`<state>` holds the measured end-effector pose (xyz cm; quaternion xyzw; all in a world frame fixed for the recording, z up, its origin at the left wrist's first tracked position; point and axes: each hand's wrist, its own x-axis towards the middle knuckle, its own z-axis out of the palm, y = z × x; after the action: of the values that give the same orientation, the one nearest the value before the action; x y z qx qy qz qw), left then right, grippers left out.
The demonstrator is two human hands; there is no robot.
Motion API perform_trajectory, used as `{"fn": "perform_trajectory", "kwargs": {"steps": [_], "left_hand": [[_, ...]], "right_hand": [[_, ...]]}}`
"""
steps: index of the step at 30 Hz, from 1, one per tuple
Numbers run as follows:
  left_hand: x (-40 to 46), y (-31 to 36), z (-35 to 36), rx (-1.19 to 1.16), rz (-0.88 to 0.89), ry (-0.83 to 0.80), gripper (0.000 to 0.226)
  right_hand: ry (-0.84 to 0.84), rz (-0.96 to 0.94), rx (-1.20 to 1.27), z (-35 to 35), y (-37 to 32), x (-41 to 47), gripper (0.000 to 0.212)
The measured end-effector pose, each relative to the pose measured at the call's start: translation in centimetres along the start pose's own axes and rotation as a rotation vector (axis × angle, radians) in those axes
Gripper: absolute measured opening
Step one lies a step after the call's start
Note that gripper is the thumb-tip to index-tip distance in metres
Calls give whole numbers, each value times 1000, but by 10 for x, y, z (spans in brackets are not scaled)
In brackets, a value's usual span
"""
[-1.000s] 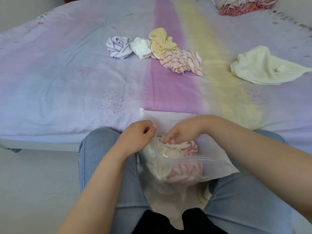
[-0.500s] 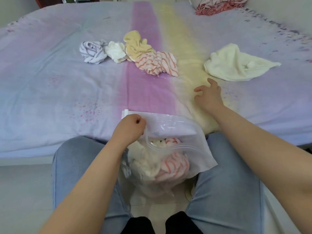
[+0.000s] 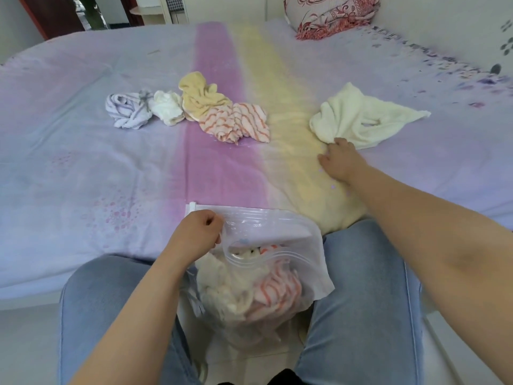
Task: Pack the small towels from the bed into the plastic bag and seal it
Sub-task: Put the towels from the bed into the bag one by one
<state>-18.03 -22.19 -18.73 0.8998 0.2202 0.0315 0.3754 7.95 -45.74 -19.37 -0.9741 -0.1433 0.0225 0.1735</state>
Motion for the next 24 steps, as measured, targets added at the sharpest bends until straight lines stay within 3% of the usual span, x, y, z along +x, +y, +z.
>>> {"fn": "perform_trajectory", "kwargs": {"steps": [5, 9, 11, 13, 16, 19, 21, 22, 24], "left_hand": [[-3, -1, -2, -28, 5, -1, 33], [-6, -1, -4, -60, 14, -6, 33], [-8, -2, -5, -73, 12, -5, 34], [-10, -3, -6, -86, 8, -6, 35], [-13, -5, -8, -90, 16, -10, 36], [-14, -6, -10, -92, 15, -14, 36], [-14, -7, -11, -97, 17, -14, 37], [-15, -8, -11, -100, 19, -14, 37], [-16, -8, -10, -113, 22, -13, 37]], "right_hand": [[135, -224, 219, 7, -37, -67, 28], [-12, -343, 515, -2, -89, -138, 8], [-46, -403, 587, -10, -106, -151, 10], [81, -433, 455, -15, -110, -138, 24], [221, -272, 107, -13, -96, -89, 49], [51, 39, 35, -4, -72, -51, 92], [-96, 235, 61, 3, -58, -39, 110], [-129, 282, 62, 2, -54, -36, 109], [-151, 262, 41, -3, -54, -35, 85]]}}
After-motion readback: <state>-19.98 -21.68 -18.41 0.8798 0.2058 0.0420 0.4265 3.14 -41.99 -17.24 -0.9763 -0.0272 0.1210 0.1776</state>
